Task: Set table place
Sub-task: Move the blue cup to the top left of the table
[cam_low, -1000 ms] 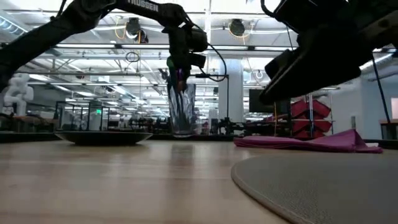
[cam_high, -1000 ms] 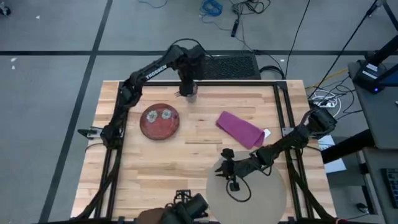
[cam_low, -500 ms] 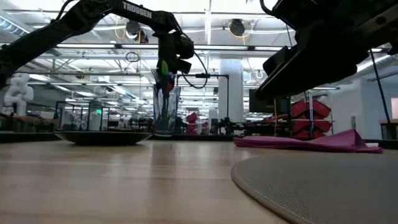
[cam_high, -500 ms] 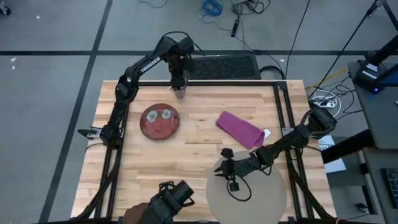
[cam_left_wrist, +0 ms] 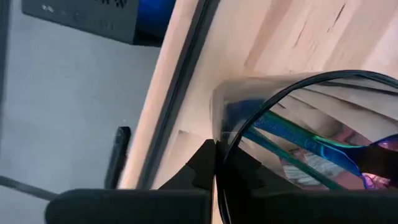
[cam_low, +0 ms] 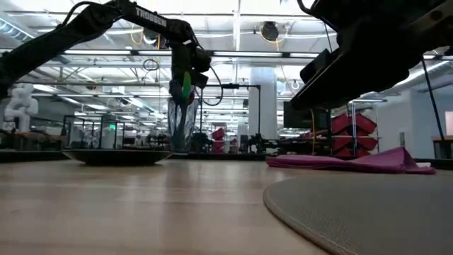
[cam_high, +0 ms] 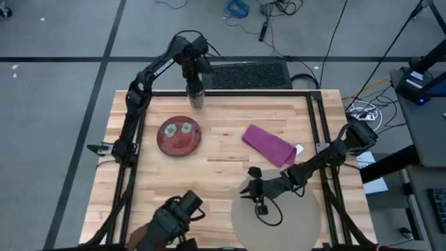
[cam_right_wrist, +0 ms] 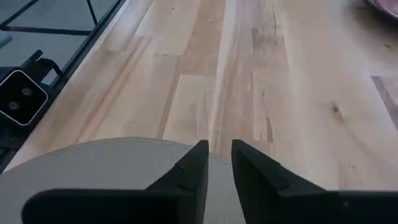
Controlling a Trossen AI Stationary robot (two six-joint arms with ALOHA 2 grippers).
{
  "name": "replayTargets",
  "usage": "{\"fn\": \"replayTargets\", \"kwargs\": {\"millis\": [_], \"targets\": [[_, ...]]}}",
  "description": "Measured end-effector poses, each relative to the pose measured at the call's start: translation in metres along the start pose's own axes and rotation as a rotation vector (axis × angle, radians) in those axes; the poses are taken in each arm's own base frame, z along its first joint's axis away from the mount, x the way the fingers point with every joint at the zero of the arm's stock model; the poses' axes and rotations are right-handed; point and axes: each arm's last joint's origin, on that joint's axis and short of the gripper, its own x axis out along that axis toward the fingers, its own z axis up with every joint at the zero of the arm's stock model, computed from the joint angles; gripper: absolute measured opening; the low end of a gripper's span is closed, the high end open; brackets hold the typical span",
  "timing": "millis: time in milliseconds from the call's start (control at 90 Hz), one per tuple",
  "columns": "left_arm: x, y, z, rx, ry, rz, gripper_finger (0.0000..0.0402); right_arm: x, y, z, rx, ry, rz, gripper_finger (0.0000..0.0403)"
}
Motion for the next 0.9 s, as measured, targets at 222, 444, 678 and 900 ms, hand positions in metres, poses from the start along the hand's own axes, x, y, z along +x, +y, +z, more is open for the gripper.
{"fn": "replayTargets", "kwargs": {"millis": [222,444,678,900], "targets": [[0.0068,0.0062,-0.0046,-0.008,0.025,-0.013,0.0000,0.0000,0.0001,0.0005,0.002,-0.005,0.001,0.0059],[0.0068,0.0064,-0.0047,-0.021,0.021,-0.022,0.0000,0.0000,0.0001,0.0005,0.002,-0.005,0.001,0.0059],[0.0071,0.0023,-0.0026,-0.024,0.016,-0.034,0.0000,0.0000,0.0002,0.0004,0.002,-0.004,0.001,0.0059],[0.0073,-0.0002,-0.0013,-0.036,0.016,-0.034,0.0002,-0.0005,0.0020,-0.0002,0.002,-0.003,0.006,0.0059]]}}
